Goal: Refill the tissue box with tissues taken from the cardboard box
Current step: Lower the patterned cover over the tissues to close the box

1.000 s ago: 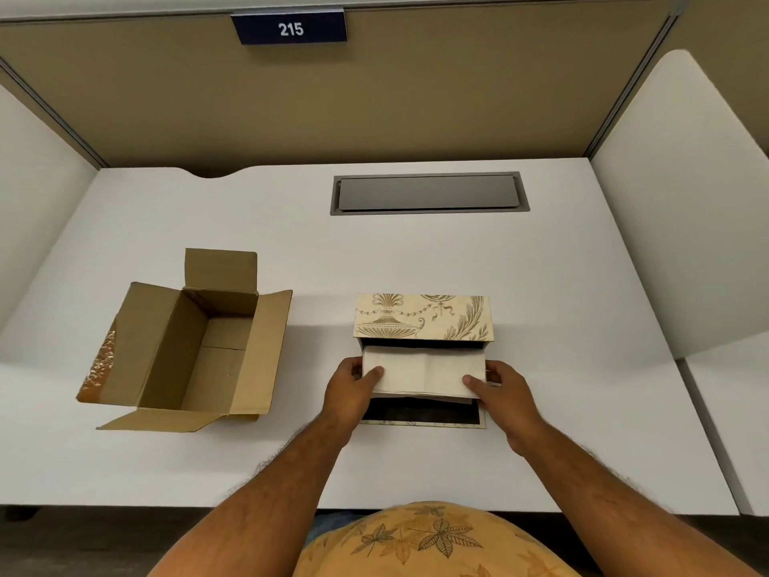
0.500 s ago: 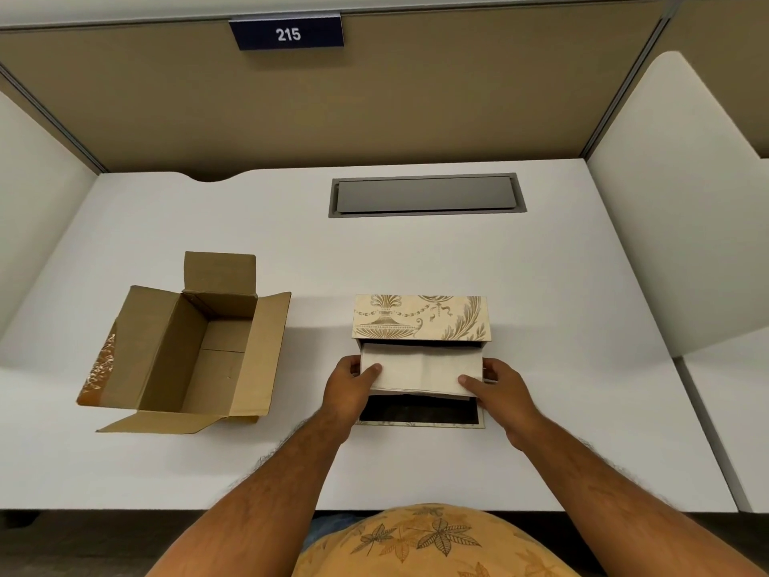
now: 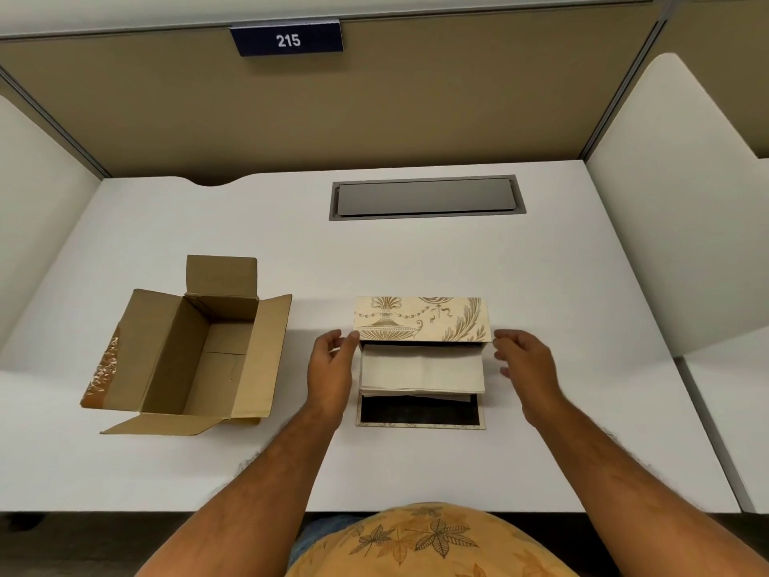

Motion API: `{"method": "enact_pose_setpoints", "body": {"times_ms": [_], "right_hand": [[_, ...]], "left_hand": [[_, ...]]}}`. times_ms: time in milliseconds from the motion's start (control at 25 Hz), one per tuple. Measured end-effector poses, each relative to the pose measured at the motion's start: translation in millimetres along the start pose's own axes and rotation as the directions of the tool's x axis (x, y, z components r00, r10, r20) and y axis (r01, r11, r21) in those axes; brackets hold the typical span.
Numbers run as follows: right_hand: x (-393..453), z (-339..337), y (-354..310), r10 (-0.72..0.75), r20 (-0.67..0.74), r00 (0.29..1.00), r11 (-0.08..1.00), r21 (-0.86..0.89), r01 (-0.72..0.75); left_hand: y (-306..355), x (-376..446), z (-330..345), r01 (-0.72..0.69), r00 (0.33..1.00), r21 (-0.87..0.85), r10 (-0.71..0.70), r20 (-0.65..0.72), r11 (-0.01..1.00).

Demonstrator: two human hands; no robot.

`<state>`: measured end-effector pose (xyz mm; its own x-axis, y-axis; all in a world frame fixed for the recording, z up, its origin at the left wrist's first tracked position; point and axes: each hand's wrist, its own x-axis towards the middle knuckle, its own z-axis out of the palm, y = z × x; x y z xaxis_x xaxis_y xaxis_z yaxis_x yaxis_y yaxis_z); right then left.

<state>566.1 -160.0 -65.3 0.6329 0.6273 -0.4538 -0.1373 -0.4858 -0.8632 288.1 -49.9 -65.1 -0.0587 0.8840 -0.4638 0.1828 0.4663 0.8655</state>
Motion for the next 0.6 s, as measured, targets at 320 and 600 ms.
{"method": "enact_pose_setpoints", "body": {"times_ms": [320, 600], "right_hand": [[11.2, 11.9, -23.9, -0.140, 0.015, 0.990, 0.983, -0.121, 0.141], [6.6, 3.4, -21.4, -0.157, 0.060, 0.986, 0.980, -0.117, 0.163]], "left_hand": [[35.4, 23.5, 6.9, -0.109, 0.994, 0.107, 0.108, 0.009, 0.988], [32.6, 17.9, 0.6, -0.113, 0.992, 0.143, 0.103, 0.069, 0.983]]}}
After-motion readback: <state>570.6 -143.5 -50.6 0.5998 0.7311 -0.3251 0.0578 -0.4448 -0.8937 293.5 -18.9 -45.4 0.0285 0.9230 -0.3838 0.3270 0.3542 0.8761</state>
